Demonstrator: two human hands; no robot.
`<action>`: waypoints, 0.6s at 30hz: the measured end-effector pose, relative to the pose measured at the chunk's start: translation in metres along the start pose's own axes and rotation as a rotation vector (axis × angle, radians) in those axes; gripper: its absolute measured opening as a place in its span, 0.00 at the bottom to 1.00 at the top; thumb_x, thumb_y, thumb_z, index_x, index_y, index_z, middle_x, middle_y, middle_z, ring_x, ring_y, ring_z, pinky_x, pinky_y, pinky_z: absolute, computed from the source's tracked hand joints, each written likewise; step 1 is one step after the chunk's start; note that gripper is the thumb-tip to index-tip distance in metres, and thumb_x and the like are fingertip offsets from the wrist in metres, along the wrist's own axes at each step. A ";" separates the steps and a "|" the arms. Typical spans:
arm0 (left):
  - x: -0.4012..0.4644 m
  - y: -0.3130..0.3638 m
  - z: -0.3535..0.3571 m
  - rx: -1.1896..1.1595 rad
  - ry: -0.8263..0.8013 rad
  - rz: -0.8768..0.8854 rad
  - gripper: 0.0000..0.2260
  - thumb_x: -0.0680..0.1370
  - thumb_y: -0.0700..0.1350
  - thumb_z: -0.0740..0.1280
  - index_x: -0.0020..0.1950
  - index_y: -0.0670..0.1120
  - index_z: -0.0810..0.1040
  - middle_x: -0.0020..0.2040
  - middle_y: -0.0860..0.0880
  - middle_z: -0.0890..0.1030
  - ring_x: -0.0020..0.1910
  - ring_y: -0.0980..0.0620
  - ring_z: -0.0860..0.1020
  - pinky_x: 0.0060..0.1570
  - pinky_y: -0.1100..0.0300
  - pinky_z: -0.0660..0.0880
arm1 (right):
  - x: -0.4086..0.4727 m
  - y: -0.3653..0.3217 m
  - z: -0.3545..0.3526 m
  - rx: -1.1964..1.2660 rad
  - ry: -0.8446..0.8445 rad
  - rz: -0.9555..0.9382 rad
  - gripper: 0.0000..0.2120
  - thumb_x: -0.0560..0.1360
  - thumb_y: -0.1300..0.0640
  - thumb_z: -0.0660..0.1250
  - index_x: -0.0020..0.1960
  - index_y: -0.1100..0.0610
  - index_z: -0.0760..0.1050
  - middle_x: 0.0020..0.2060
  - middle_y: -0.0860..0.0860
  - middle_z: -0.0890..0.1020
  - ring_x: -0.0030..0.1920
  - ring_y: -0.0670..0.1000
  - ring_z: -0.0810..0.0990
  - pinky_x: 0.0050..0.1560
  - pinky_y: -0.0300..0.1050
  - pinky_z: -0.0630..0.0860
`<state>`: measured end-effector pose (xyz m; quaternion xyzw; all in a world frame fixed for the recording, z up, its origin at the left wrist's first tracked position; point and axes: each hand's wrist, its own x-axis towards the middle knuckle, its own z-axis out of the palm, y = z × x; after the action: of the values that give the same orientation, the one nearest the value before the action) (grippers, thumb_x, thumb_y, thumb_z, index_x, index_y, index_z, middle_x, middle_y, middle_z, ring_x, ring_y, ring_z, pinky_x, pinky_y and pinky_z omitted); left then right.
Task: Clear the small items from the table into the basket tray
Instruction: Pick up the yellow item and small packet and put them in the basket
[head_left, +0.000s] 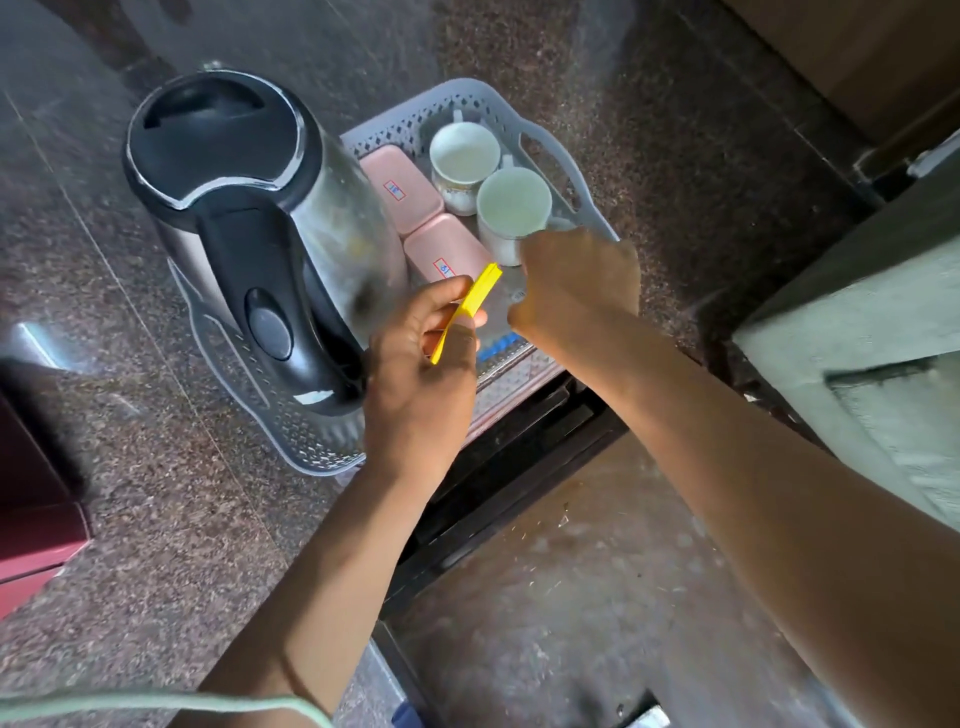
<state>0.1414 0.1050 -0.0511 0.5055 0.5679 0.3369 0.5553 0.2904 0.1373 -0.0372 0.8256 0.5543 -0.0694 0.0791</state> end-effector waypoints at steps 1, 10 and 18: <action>-0.001 0.000 0.000 0.006 0.000 -0.006 0.15 0.85 0.34 0.67 0.62 0.53 0.82 0.57 0.40 0.87 0.52 0.44 0.84 0.64 0.37 0.81 | 0.000 -0.002 0.001 -0.024 0.004 0.004 0.13 0.77 0.51 0.71 0.60 0.51 0.79 0.55 0.54 0.85 0.59 0.59 0.84 0.60 0.52 0.72; -0.002 -0.003 -0.005 0.027 -0.001 -0.032 0.15 0.83 0.36 0.67 0.63 0.55 0.83 0.57 0.43 0.88 0.57 0.39 0.85 0.66 0.38 0.80 | -0.007 0.005 -0.020 0.144 -0.046 0.009 0.16 0.79 0.57 0.71 0.66 0.54 0.79 0.60 0.58 0.83 0.61 0.62 0.83 0.54 0.52 0.80; -0.011 0.001 -0.009 0.301 -0.054 0.035 0.20 0.84 0.37 0.69 0.74 0.52 0.81 0.66 0.48 0.85 0.68 0.45 0.83 0.71 0.47 0.78 | -0.022 0.022 -0.055 0.558 -0.122 -0.282 0.20 0.75 0.70 0.69 0.60 0.50 0.83 0.57 0.48 0.85 0.58 0.50 0.83 0.61 0.47 0.80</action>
<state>0.1315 0.0968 -0.0451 0.6016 0.5879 0.2439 0.4825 0.3043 0.1204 0.0219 0.7248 0.6170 -0.2786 -0.1277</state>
